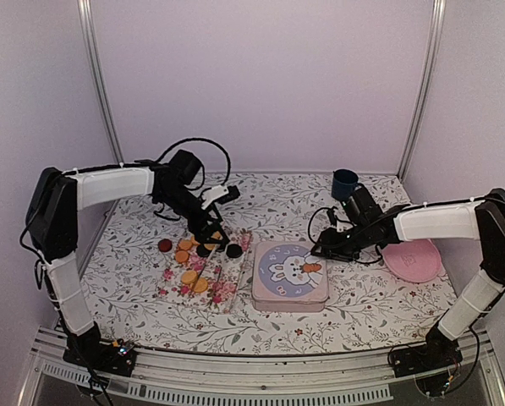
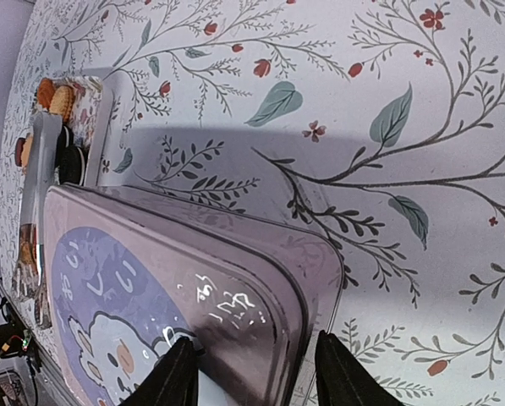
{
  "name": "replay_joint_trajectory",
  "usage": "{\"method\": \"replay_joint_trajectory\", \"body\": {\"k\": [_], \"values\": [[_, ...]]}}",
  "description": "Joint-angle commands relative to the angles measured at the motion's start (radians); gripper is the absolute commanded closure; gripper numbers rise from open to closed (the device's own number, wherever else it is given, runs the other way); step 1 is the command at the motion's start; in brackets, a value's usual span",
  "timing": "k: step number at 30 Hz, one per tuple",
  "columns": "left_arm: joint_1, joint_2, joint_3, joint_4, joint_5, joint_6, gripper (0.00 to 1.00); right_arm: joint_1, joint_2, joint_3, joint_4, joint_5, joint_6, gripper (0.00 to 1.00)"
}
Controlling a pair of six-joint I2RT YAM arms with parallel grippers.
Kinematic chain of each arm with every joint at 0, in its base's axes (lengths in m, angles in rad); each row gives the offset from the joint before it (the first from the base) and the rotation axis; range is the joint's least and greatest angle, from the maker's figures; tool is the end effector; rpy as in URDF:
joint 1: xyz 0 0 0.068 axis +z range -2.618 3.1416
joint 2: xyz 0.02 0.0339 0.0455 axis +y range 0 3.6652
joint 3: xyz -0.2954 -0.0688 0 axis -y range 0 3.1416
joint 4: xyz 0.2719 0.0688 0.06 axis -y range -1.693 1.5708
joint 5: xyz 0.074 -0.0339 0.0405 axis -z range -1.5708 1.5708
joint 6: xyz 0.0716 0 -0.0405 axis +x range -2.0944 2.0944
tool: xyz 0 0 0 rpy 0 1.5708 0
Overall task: Pack the cookies
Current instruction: Press the box lid onto the packing box, then reset both arms
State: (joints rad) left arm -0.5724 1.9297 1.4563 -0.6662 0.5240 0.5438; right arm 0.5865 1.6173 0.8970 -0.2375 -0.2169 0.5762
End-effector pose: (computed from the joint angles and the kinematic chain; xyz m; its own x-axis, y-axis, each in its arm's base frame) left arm 0.3588 -0.2738 0.1960 -0.3199 0.7391 -0.5928 0.9469 0.2713 -0.1727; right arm 0.2917 0.2123 0.1566 -0.9219 0.0262 -0.3865 -0.1685 0.8712 0.4611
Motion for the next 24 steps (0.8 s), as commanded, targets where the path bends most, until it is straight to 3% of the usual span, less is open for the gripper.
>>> {"method": "replay_joint_trajectory", "body": {"k": [1, 5, 8, 16, 21, 24], "values": [[0.160, -0.133, -0.042, -0.037, 0.068, -0.012, 0.01, -0.008, -0.016, 0.026, -0.081, 0.052, -0.028, 0.49], [0.321, -0.184, -0.081, -0.028, 0.051, 0.002, 0.01, -0.008, -0.095, 0.110, -0.095, 0.063, -0.032, 0.34], [0.487, -0.206, -0.124, 0.029, 0.056, -0.012, 0.01, -0.009, -0.154, 0.159, -0.093, 0.172, -0.045, 0.01], [0.828, -0.248, -0.426, 0.638, 0.096, -0.366, 0.01, -0.028, -0.255, 0.076, 0.065, 0.588, -0.100, 0.01], [0.871, -0.349, -0.772, 1.194, 0.008, -0.545, 0.01, -0.073, -0.304, -0.098, 0.244, 0.855, -0.152, 0.01], [0.863, -0.383, -0.966, 1.483, 0.010, -0.579, 0.01, -0.081, -0.332, -0.227, 0.453, 0.997, -0.248, 0.01]]}}
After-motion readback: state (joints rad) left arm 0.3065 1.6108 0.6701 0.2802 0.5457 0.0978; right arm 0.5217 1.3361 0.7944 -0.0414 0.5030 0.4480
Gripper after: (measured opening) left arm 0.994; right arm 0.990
